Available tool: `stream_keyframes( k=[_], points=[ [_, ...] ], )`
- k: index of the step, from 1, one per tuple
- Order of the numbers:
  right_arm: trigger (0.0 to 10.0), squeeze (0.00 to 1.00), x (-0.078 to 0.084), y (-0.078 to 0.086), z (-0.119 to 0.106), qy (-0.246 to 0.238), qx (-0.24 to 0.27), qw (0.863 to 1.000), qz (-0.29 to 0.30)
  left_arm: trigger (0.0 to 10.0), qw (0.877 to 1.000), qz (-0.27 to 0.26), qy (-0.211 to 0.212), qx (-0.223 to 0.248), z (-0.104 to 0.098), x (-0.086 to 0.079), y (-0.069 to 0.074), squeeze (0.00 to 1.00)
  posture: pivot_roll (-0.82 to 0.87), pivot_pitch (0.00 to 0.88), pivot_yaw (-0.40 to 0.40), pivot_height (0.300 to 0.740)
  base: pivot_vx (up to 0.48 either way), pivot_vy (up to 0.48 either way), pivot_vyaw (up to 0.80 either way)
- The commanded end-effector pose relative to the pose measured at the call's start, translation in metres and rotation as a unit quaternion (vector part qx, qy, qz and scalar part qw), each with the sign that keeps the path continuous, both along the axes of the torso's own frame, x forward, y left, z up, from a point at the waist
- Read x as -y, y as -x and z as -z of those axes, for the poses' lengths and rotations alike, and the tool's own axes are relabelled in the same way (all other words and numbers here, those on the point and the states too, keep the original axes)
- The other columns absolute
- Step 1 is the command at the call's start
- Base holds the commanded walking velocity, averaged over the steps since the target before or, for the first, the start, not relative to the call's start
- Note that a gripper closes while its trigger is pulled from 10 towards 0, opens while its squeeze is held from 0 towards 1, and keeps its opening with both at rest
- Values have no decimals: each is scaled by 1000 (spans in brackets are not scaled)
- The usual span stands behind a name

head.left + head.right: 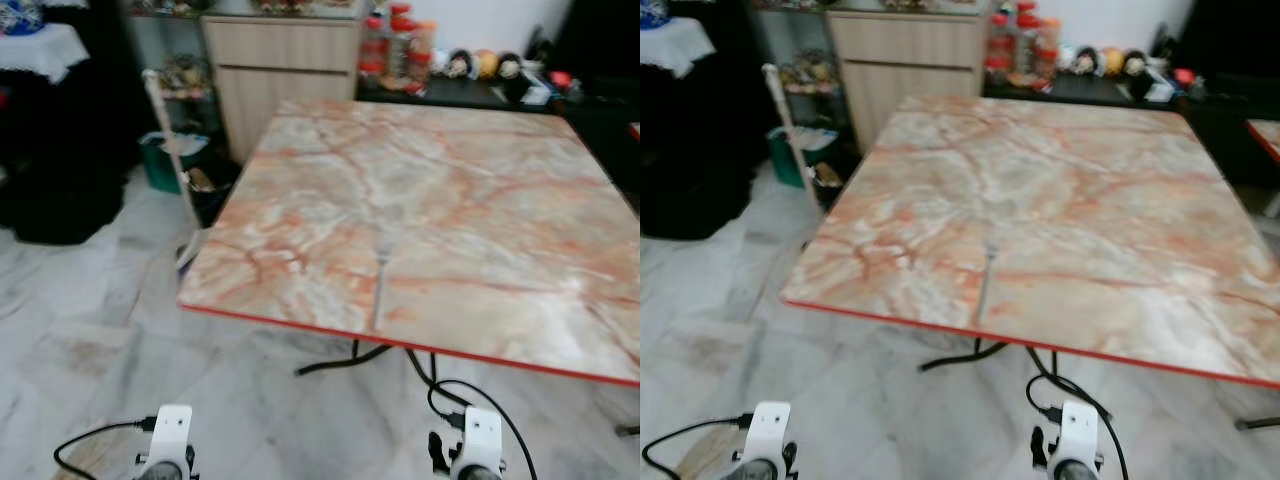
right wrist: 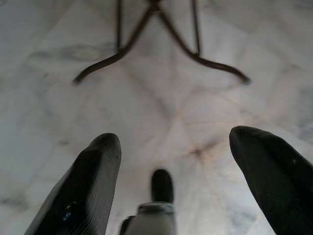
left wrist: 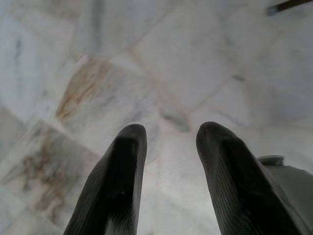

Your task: Setting the table

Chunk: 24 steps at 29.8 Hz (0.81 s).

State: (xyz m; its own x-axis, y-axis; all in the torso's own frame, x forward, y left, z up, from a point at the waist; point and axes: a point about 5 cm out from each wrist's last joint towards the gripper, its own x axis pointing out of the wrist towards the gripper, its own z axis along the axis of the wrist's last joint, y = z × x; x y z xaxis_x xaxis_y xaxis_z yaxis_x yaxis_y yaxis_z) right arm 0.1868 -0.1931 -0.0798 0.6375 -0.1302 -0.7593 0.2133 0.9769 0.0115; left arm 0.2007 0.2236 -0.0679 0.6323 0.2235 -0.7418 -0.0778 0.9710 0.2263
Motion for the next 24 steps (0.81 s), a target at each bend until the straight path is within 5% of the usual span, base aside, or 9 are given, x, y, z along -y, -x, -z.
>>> stream_keyframes(
  k=[1,11,24],
  points=[
    [10000,0,-1,2,1,-7,-1,1000,8,10000,1000,4,-8,-8,0,-4,2,0,19,35,11,740,0,480,0],
    [10000,0,-4,-4,-2,-11,13,1000,9,10000,1000,9,-15,-7,-1,-7,1,0,21,19,22,740,0,454,0],
    [10000,0,-12,-43,-31,14,142,989,-46,10000,1000,23,-18,-9,-1,-6,1,0,14,13,20,740,0,0,0]
  ],
)
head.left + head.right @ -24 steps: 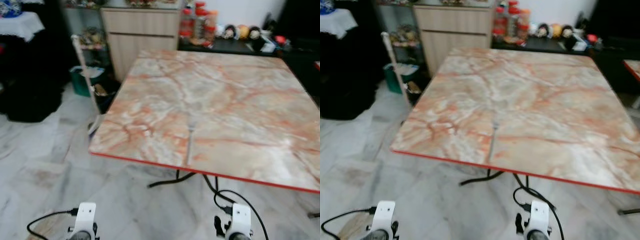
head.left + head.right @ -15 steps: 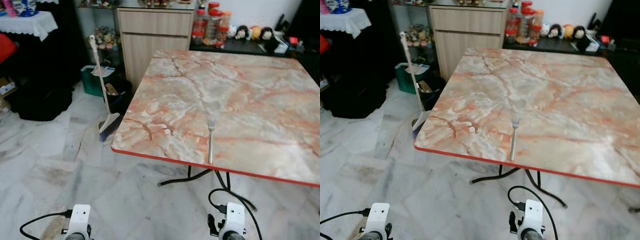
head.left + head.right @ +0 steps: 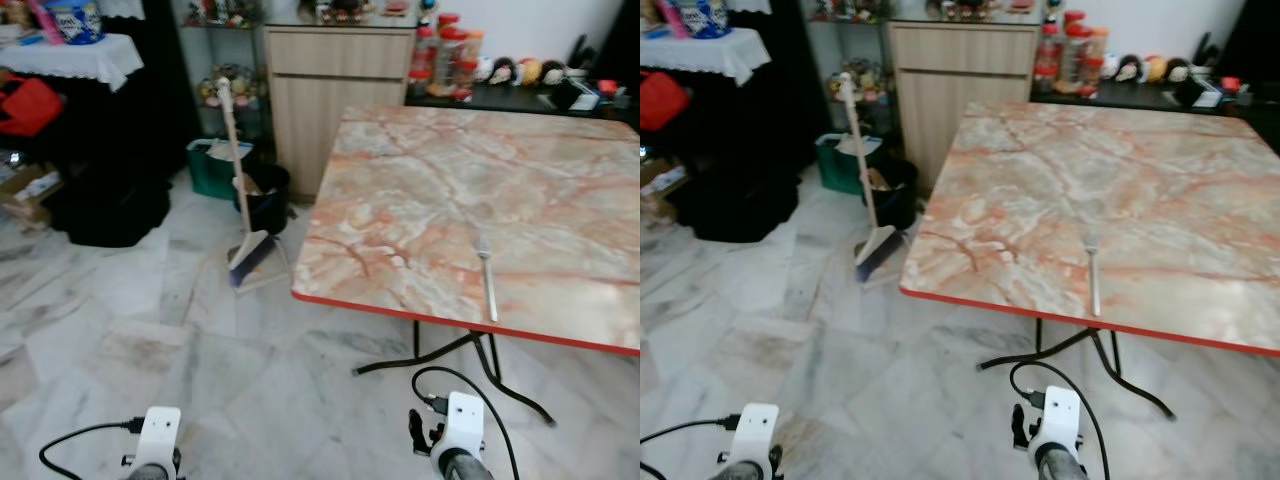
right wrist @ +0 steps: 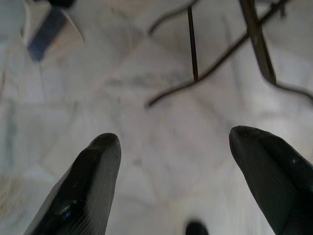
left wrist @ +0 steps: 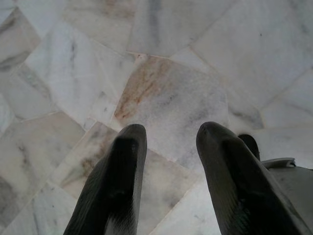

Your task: Setting the table

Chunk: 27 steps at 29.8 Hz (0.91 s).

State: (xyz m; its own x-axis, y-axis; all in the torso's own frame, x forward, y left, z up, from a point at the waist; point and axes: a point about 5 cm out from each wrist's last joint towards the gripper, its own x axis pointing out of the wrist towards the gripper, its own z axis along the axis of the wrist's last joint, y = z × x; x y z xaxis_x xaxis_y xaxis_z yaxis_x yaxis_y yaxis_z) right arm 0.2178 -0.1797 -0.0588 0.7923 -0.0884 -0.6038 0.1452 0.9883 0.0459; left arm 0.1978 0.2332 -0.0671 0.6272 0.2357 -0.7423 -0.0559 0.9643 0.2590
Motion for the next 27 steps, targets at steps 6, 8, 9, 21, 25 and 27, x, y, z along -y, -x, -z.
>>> stream_keyframes(
  k=[6,8,9,21,25,27],
  points=[
    [10000,0,-1,-24,-23,43,91,994,-54,10000,1000,12,-2,0,-1,4,-3,0,12,23,21,740,0,0,0],
    [10000,0,-7,-32,-35,69,141,983,-99,10000,1000,10,0,-1,0,4,-2,0,7,61,15,740,0,0,0],
    [10000,0,-12,-35,-43,77,172,973,-129,10000,1000,6,2,-3,2,5,0,0,6,74,12,740,0,0,0],
    [10000,0,-7,-15,-62,132,268,932,-205,10000,1000,-16,6,-13,7,3,13,0,13,120,-16,740,0,0,0],
    [10000,0,-1,-3,-78,145,314,918,-194,10000,1000,-24,3,-12,7,0,14,0,5,127,-14,740,0,0,0],
    [10000,0,-3,-4,-90,147,337,910,-192,10000,1000,-23,1,-12,7,0,14,0,-4,131,-12,740,0,0,0]
  ],
)
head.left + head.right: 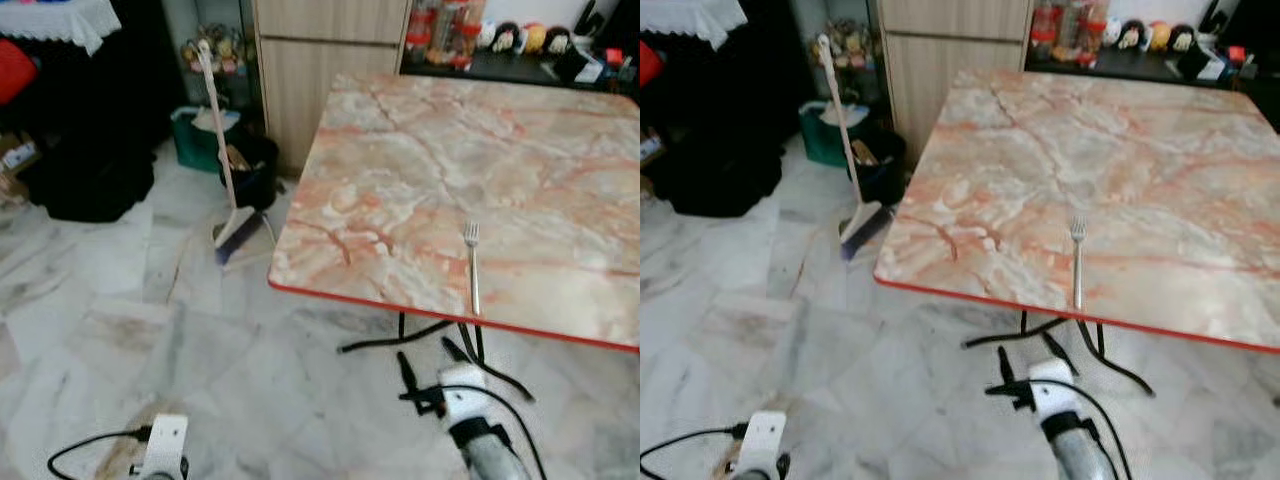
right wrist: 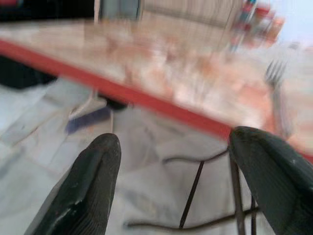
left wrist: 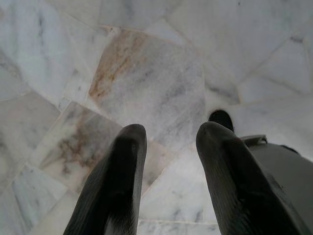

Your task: Setting the table

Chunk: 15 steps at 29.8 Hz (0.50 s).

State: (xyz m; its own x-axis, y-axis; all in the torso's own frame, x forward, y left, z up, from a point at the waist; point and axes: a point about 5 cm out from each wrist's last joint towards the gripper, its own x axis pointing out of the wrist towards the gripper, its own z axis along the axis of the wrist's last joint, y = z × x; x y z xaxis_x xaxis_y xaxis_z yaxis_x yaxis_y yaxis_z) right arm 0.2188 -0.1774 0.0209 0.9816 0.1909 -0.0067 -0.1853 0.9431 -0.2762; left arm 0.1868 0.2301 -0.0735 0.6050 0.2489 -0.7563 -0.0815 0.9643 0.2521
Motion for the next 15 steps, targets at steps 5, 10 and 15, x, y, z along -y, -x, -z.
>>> stream_keyframes(
  k=[5,10,15],
  points=[
    [10000,0,-14,-23,-59,-25,109,994,-3,10000,1000,-1,-7,2,-1,-3,-1,0,-22,135,-9,740,0,0,0],
    [10000,0,-5,-61,-88,-73,123,987,77,10000,1000,6,1,16,-3,5,-7,0,-28,130,-7,740,0,0,0],
    [10000,0,16,-81,-91,-112,93,976,160,10000,1000,4,6,16,-3,7,-8,0,-20,120,-9,740,0,0,0]
  ],
)
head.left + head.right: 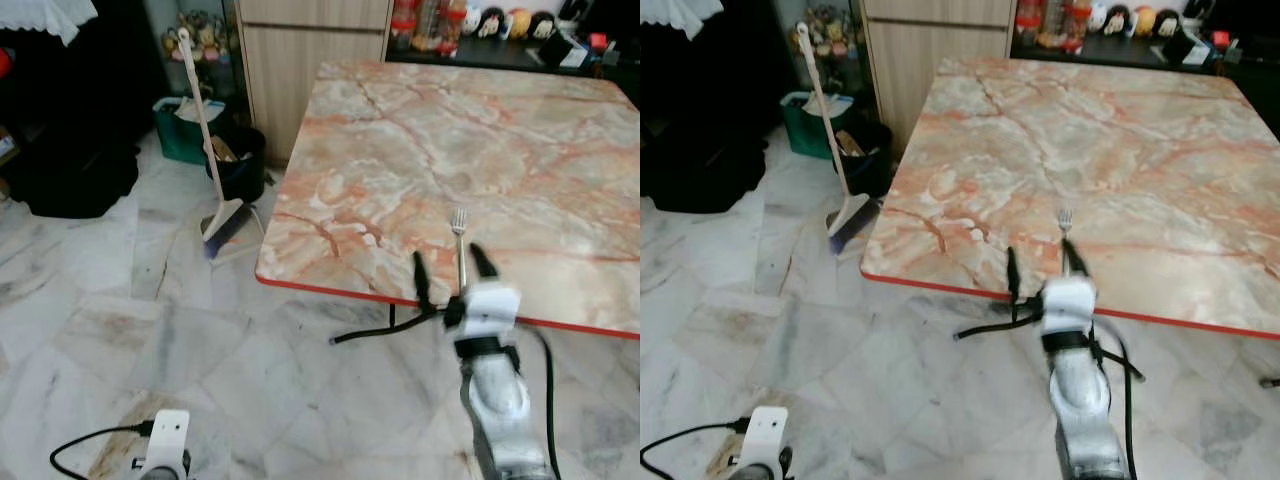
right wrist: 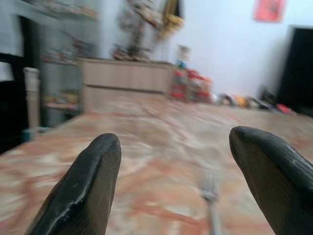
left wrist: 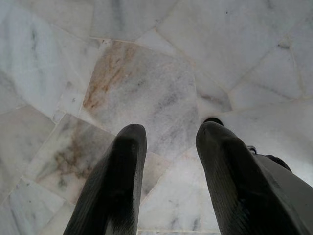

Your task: Setting the table

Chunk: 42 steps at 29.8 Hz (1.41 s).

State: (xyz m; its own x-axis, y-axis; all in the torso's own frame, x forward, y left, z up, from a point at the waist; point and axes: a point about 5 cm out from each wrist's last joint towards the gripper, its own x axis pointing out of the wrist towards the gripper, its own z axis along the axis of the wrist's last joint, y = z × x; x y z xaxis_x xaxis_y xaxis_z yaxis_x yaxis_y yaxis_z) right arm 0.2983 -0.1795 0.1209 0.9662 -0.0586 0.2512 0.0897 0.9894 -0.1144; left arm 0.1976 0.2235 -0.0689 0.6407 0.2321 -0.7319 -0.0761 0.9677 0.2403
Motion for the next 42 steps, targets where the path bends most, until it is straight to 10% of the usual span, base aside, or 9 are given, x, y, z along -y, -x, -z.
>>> stream_keyframes(
  k=[1,8,21,42],
  points=[
    [10000,0,19,-5,8,-54,-33,996,56,10000,1000,-5,3,-5,1,0,2,0,-21,117,-6,740,0,0,0],
    [10000,0,35,-30,3,-80,-77,988,109,10000,1000,-1,1,-6,1,1,0,0,-17,111,-6,740,194,0,0],
    [10000,0,13,-42,7,-117,-102,984,87,10000,1000,-4,4,-5,1,2,0,0,-12,112,-4,740,402,0,0],
    [10000,0,-3,-17,14,-94,-119,986,72,10000,1000,-10,4,-7,2,-1,5,0,-5,130,-11,740,195,0,0]
  ],
)
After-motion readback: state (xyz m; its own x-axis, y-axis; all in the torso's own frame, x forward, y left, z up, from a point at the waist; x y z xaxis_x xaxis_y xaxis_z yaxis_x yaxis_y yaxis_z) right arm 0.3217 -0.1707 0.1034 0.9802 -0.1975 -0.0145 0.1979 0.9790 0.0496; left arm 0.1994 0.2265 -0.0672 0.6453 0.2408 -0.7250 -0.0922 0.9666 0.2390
